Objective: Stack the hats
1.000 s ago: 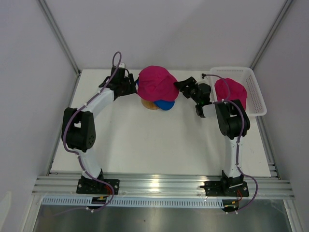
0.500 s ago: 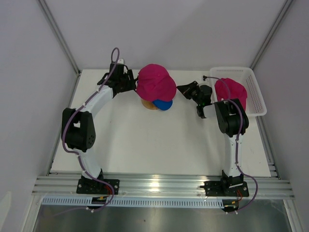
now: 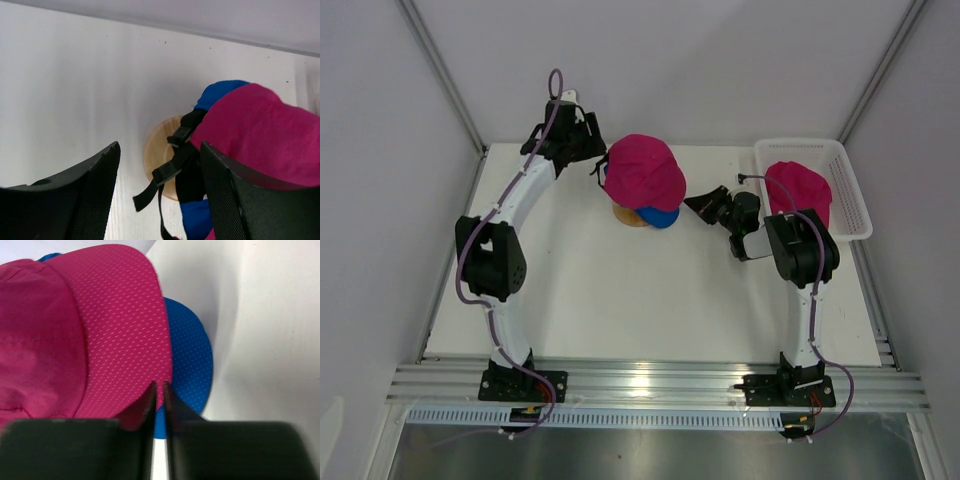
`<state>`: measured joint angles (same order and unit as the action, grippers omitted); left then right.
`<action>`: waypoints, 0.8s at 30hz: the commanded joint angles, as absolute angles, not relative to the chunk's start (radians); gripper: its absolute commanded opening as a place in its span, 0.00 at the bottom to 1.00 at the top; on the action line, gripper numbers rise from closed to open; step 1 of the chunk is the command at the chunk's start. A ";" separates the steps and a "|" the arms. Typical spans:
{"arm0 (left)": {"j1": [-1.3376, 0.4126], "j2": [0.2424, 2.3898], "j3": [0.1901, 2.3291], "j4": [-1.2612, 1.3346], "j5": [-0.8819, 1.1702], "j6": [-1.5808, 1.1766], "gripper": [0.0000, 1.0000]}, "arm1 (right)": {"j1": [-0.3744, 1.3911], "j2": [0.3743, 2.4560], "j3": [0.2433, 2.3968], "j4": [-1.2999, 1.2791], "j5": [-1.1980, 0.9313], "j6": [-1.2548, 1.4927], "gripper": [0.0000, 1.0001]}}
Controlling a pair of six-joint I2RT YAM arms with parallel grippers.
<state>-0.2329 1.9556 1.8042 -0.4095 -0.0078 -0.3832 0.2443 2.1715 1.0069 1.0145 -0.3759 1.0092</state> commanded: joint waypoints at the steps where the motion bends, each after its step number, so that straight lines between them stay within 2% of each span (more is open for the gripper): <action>1: -0.229 2.013 1.923 -0.469 0.037 -0.359 0.68 | 0.250 2.089 0.988 1.052 -0.376 0.951 0.18; 2: -0.227 2.019 1.925 -0.469 0.041 -0.357 0.68 | 0.249 2.068 0.985 1.039 -0.367 0.937 0.25; 5: -0.229 2.017 1.907 -0.460 0.055 -0.350 0.68 | 0.238 2.025 0.988 0.986 -0.350 0.885 0.37; 11: -0.229 2.025 1.884 -0.495 0.045 -0.316 0.65 | 0.206 1.997 1.064 0.859 -0.325 0.792 0.50; 16: -0.229 1.976 1.795 -0.462 0.017 -0.314 0.65 | 0.206 2.058 1.227 0.752 -0.350 0.738 0.61; 18: -0.229 1.951 1.767 -0.459 0.012 -0.310 0.66 | 0.209 2.088 1.275 0.729 -0.380 0.736 0.64; 22: -0.229 1.928 1.756 -0.471 0.014 -0.298 0.66 | 0.224 2.141 1.328 0.736 -0.396 0.738 0.78; 24: -0.229 1.921 1.735 -0.471 0.009 -0.293 0.66 | 0.230 2.146 1.325 0.744 -0.384 0.739 0.81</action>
